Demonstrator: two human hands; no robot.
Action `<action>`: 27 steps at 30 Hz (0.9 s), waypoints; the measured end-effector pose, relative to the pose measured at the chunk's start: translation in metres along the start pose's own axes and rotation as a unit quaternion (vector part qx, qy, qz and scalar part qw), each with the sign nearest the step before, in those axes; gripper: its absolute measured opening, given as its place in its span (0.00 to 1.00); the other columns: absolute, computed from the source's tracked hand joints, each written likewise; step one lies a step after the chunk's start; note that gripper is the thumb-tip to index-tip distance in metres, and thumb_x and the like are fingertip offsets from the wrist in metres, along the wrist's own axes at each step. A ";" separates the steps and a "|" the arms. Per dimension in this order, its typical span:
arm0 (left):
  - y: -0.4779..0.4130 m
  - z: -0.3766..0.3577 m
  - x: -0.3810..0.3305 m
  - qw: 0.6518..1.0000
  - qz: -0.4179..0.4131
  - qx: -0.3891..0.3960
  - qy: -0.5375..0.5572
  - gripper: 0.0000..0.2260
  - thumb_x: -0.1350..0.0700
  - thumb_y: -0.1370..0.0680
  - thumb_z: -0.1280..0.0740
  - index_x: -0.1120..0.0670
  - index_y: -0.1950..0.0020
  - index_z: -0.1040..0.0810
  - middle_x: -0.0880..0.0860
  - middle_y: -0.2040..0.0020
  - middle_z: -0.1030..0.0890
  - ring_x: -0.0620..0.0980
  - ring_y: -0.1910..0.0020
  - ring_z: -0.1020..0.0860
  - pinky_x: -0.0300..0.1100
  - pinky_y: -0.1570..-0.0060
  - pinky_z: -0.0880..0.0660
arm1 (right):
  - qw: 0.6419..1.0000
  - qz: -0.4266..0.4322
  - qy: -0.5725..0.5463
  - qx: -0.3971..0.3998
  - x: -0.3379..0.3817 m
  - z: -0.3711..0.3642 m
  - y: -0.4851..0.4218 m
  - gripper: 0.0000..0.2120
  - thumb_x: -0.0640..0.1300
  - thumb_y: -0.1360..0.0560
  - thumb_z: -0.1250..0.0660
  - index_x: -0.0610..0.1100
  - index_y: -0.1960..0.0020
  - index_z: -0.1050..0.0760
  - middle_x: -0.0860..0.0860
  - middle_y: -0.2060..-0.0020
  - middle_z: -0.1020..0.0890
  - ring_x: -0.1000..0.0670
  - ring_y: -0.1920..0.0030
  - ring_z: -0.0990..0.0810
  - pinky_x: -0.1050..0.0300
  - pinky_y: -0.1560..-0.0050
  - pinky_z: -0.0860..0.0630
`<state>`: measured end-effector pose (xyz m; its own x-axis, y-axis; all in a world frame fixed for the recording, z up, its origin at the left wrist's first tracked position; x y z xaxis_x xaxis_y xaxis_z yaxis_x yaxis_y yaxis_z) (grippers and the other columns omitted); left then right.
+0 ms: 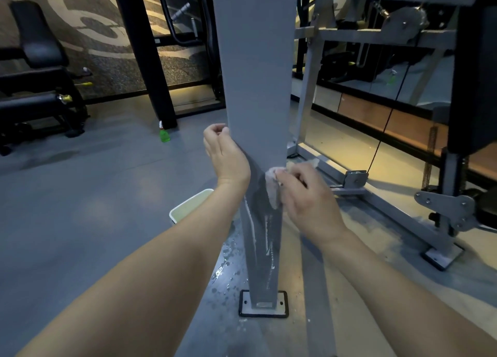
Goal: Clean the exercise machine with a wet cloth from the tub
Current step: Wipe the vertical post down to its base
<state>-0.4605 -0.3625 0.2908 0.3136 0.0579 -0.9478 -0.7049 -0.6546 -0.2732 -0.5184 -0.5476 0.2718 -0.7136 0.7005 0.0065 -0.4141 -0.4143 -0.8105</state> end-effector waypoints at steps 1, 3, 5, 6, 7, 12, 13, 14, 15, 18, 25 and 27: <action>0.000 -0.001 -0.001 1.000 -0.005 -0.009 0.003 0.06 0.47 0.24 0.46 0.44 0.52 0.31 0.53 0.42 0.24 0.56 0.39 0.28 0.57 0.34 0.32 | 1.000 0.007 -0.003 -0.027 -0.001 0.007 -0.010 0.10 0.39 0.17 0.39 0.38 0.43 0.21 0.44 0.53 0.24 0.47 0.56 0.28 0.54 0.59 0.28; 0.001 -0.002 -0.001 1.000 -0.017 -0.014 0.006 0.06 0.49 0.23 0.47 0.44 0.52 0.31 0.52 0.43 0.25 0.55 0.40 0.28 0.55 0.36 0.31 | 0.999 -0.004 -0.003 -0.051 -0.008 0.005 -0.010 0.08 0.37 0.17 0.37 0.37 0.45 0.19 0.43 0.55 0.23 0.46 0.57 0.26 0.57 0.56 0.30; 0.000 -0.003 0.000 0.999 -0.031 -0.019 0.011 0.06 0.50 0.22 0.47 0.44 0.52 0.31 0.49 0.45 0.27 0.52 0.42 0.28 0.51 0.37 0.31 | 0.998 -0.038 -0.032 -0.037 -0.009 -0.011 0.009 0.08 0.45 0.15 0.36 0.44 0.50 0.21 0.51 0.58 0.24 0.52 0.59 0.27 0.61 0.57 0.32; 0.000 -0.002 -0.001 0.999 -0.040 -0.025 0.015 0.06 0.51 0.22 0.47 0.44 0.52 0.31 0.48 0.46 0.28 0.48 0.44 0.28 0.48 0.39 0.31 | 0.998 -0.048 -0.042 -0.029 -0.008 -0.022 0.025 0.08 0.46 0.15 0.37 0.45 0.50 0.23 0.52 0.59 0.25 0.53 0.60 0.29 0.60 0.58 0.34; -0.001 -0.001 0.000 0.999 -0.043 -0.028 0.018 0.06 0.53 0.20 0.47 0.46 0.51 0.30 0.49 0.45 0.28 0.43 0.46 0.28 0.44 0.43 0.31 | 0.997 -0.048 -0.066 -0.010 -0.004 -0.033 0.045 0.07 0.46 0.15 0.37 0.44 0.48 0.24 0.50 0.58 0.25 0.52 0.60 0.29 0.58 0.59 0.34; -0.002 -0.003 0.005 0.999 -0.029 -0.014 0.012 0.08 0.58 0.17 0.46 0.50 0.48 0.29 0.52 0.42 0.28 0.39 0.50 0.28 0.40 0.49 0.33 | 0.991 -0.078 -0.057 0.089 -0.005 -0.065 0.084 0.06 0.46 0.19 0.32 0.48 0.43 0.26 0.52 0.55 0.24 0.49 0.57 0.27 0.56 0.62 0.35; -0.002 -0.003 0.003 0.999 -0.028 -0.013 0.012 0.08 0.58 0.17 0.47 0.49 0.48 0.29 0.51 0.42 0.28 0.44 0.48 0.28 0.42 0.48 0.33 | 0.993 -0.059 -0.050 0.087 0.003 -0.057 0.077 0.12 0.40 0.22 0.27 0.45 0.41 0.25 0.49 0.56 0.24 0.48 0.58 0.28 0.57 0.64 0.37; -0.002 -0.003 0.001 0.999 -0.029 -0.012 0.011 0.09 0.58 0.17 0.47 0.48 0.49 0.30 0.51 0.42 0.28 0.47 0.46 0.28 0.43 0.47 0.33 | 0.996 -0.046 -0.045 0.060 0.004 -0.048 0.068 0.14 0.38 0.25 0.26 0.42 0.41 0.23 0.46 0.57 0.24 0.48 0.58 0.30 0.57 0.64 0.39; -0.003 -0.004 0.000 0.999 -0.031 -0.010 0.009 0.09 0.58 0.16 0.47 0.47 0.49 0.30 0.50 0.42 0.28 0.49 0.45 0.28 0.44 0.46 0.34 | 0.997 -0.047 -0.048 0.036 0.002 -0.036 0.057 0.13 0.37 0.25 0.26 0.42 0.42 0.24 0.45 0.58 0.25 0.48 0.59 0.31 0.57 0.64 0.39; -0.002 -0.005 -0.002 0.999 -0.040 -0.004 0.012 0.08 0.53 0.20 0.48 0.50 0.47 0.30 0.50 0.43 0.29 0.52 0.43 0.28 0.48 0.42 0.31 | 0.995 -0.089 -0.051 -0.011 -0.007 -0.030 0.045 0.06 0.39 0.19 0.32 0.46 0.46 0.28 0.46 0.59 0.26 0.48 0.59 0.30 0.54 0.64 0.34; -0.002 0.001 -0.005 0.999 -0.051 -0.011 -0.014 0.14 0.48 0.23 0.50 0.53 0.44 0.30 0.50 0.42 0.30 0.55 0.38 0.29 0.59 0.33 0.32 | 0.987 -0.041 -0.022 0.156 0.008 -0.096 0.111 0.28 0.30 0.39 0.19 0.44 0.41 0.18 0.49 0.53 0.26 0.46 0.56 0.25 0.59 0.65 0.38; 0.000 -0.001 -0.007 0.998 -0.063 -0.007 -0.022 0.14 0.49 0.22 0.50 0.53 0.44 0.31 0.51 0.42 0.30 0.54 0.39 0.30 0.58 0.33 0.33 | 0.990 -0.056 -0.047 0.118 0.009 -0.085 0.094 0.21 0.33 0.31 0.21 0.43 0.40 0.18 0.48 0.52 0.24 0.45 0.55 0.23 0.57 0.66 0.30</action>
<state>-0.4621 -0.3633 0.2979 0.3706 0.1726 -0.9126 -0.6532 -0.6502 -0.3881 -0.5160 -0.5308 0.1461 -0.7005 0.6970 0.1532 -0.6064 -0.4682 -0.6427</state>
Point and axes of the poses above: each hand's wrist, its own y-axis away from the middle knuckle, its own z-axis out of the back of the hand, x = y × z, the point moved 9 cm from there along -y, towards the middle knuckle
